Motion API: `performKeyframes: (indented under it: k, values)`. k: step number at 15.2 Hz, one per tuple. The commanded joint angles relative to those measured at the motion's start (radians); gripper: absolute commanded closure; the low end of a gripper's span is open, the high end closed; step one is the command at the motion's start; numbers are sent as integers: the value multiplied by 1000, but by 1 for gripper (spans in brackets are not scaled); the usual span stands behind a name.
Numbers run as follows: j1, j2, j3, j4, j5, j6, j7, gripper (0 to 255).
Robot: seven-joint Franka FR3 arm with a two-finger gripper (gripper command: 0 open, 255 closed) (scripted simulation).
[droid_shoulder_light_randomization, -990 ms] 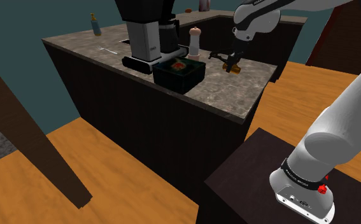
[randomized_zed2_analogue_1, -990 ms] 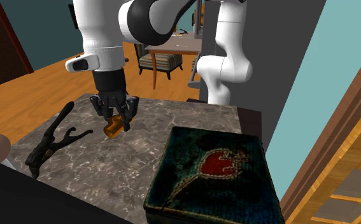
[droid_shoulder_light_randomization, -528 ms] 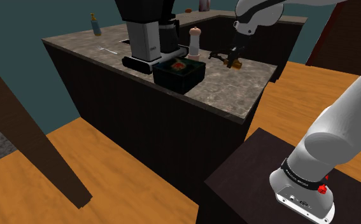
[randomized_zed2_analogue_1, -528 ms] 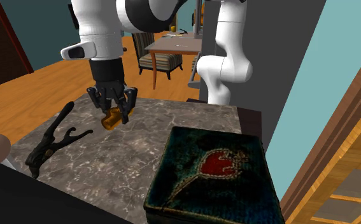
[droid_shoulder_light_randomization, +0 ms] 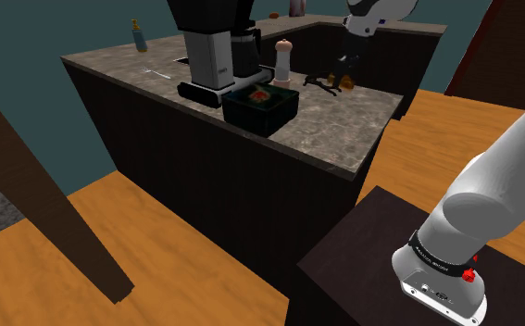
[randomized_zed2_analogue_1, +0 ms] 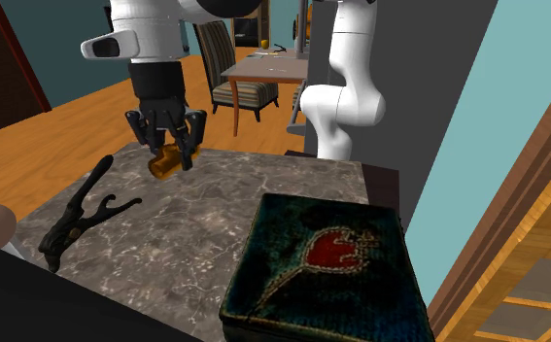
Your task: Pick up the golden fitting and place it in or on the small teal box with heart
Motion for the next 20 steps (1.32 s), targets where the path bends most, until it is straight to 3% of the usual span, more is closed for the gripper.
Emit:
performKeyframes:
  k: [1, 18, 20]
  values:
    - [1, -1, 1, 28, -2, -29, 5, 255]
    - [3, 13, 2, 271, -2, -258, 28, 255]
    - [13, 9, 17, 266, -4, -254, 53, 255]
